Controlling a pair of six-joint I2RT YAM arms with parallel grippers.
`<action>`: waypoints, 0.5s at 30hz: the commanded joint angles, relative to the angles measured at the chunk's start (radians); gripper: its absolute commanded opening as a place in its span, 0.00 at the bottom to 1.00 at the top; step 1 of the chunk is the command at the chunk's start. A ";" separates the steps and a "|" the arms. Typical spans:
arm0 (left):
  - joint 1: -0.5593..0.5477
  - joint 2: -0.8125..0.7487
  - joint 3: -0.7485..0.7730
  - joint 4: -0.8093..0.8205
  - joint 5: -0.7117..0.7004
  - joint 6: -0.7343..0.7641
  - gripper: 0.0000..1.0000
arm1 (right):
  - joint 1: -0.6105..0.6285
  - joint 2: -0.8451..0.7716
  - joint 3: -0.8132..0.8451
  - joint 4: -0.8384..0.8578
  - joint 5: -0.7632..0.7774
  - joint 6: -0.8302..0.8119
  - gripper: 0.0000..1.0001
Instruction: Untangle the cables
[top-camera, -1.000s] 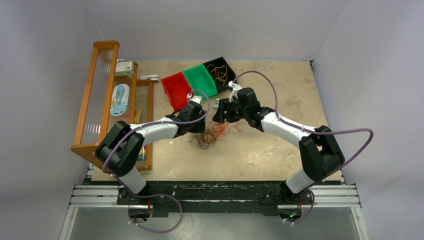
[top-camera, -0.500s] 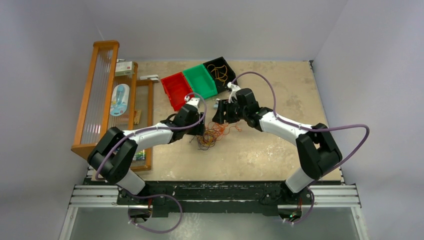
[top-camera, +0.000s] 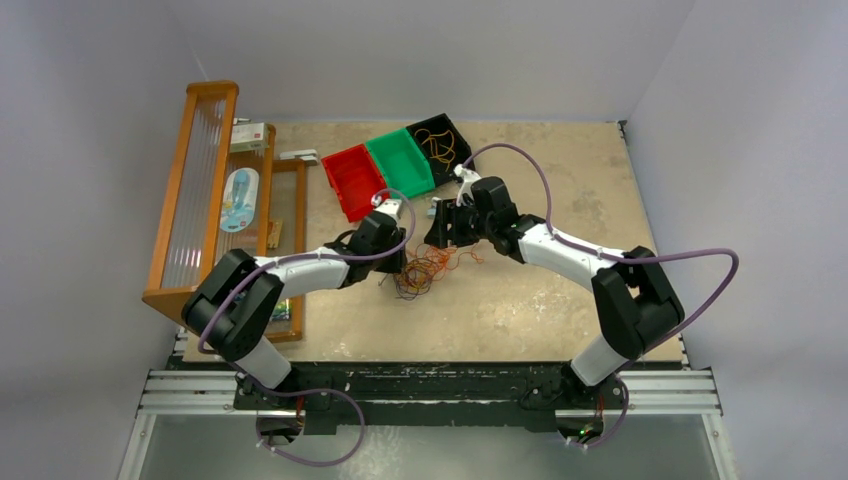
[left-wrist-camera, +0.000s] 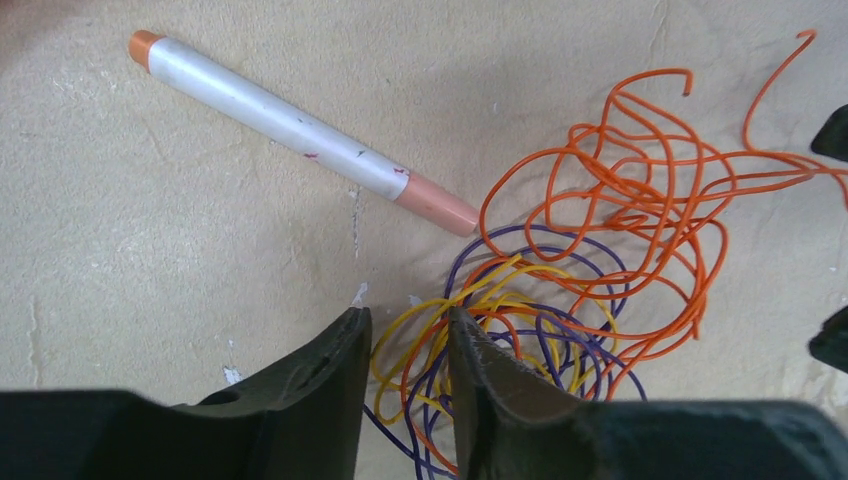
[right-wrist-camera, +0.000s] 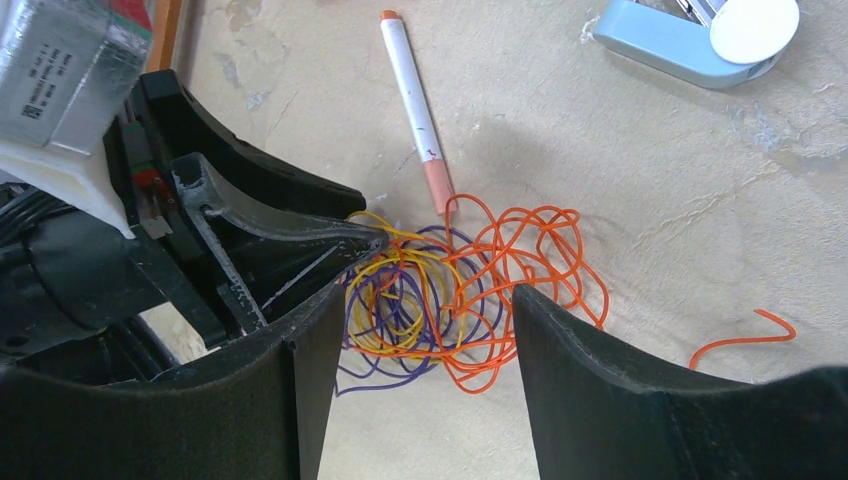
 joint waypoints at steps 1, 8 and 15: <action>0.001 0.007 -0.002 0.054 0.010 -0.008 0.29 | 0.009 -0.010 0.028 0.025 0.014 -0.004 0.64; 0.000 -0.061 0.010 0.020 -0.010 -0.001 0.01 | 0.010 -0.033 -0.003 0.059 0.042 0.016 0.64; -0.057 -0.169 0.067 -0.053 -0.032 0.031 0.00 | 0.010 -0.070 -0.095 0.141 0.096 0.070 0.64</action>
